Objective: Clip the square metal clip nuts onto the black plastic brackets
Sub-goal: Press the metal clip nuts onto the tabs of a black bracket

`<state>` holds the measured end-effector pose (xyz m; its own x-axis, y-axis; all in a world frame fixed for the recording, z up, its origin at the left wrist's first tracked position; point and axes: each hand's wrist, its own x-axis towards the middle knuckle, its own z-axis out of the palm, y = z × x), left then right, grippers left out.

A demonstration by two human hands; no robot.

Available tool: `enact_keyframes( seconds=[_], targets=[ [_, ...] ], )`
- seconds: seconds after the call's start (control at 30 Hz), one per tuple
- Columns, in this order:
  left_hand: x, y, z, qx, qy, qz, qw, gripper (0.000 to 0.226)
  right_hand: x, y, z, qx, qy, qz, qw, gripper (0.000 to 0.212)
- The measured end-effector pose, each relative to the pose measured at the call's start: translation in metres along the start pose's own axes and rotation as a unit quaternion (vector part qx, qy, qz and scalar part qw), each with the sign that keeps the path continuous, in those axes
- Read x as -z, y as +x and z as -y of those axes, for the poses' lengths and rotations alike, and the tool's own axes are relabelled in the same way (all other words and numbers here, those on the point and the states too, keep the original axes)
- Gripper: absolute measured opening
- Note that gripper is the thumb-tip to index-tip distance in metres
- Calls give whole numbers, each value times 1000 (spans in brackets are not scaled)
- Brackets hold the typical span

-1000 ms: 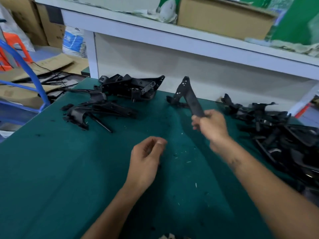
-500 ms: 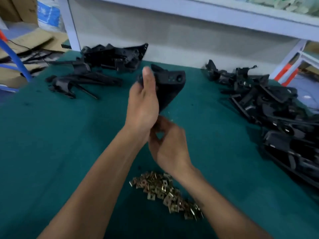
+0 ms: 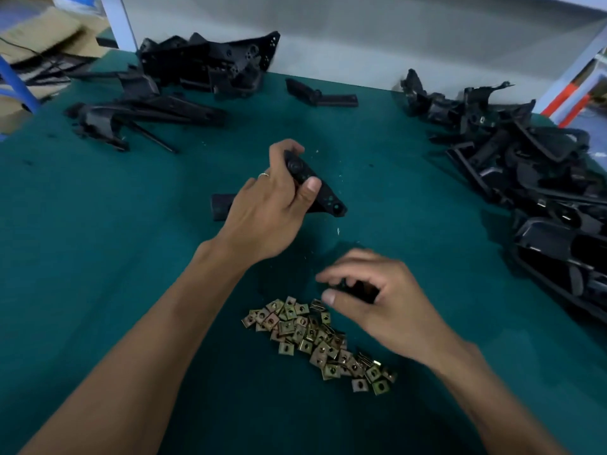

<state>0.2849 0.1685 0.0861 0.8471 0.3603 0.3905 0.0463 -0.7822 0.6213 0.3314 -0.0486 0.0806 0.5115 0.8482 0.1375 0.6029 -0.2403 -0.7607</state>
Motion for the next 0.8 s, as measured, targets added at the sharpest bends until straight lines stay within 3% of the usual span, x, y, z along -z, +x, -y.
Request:
enact_keyframes(
  seconds=[0.13,0.3,0.37,0.5,0.63,0.8],
  targets=[
    [-7,1,10,8,61,14,998,75,-6,1,-2,12,-45,43,998,25],
    [-14,-1,23,52,120,0,991,89,-6,4,-2,23,-79,68,994,5],
    [-16,-1,26,55,134,-2,989,88,-6,2,-5,31,-57,67,996,7],
    [-15,-1,25,58,117,-11,991,82,1,12,-13,-10,161,-37,986,10],
    [-12,-1,22,63,89,-35,993,71,6,44,-26,-51,365,-149,918,16],
    [-11,-2,22,20,74,-32,997,64,4,82,-30,-88,485,-217,842,21]
  ],
)
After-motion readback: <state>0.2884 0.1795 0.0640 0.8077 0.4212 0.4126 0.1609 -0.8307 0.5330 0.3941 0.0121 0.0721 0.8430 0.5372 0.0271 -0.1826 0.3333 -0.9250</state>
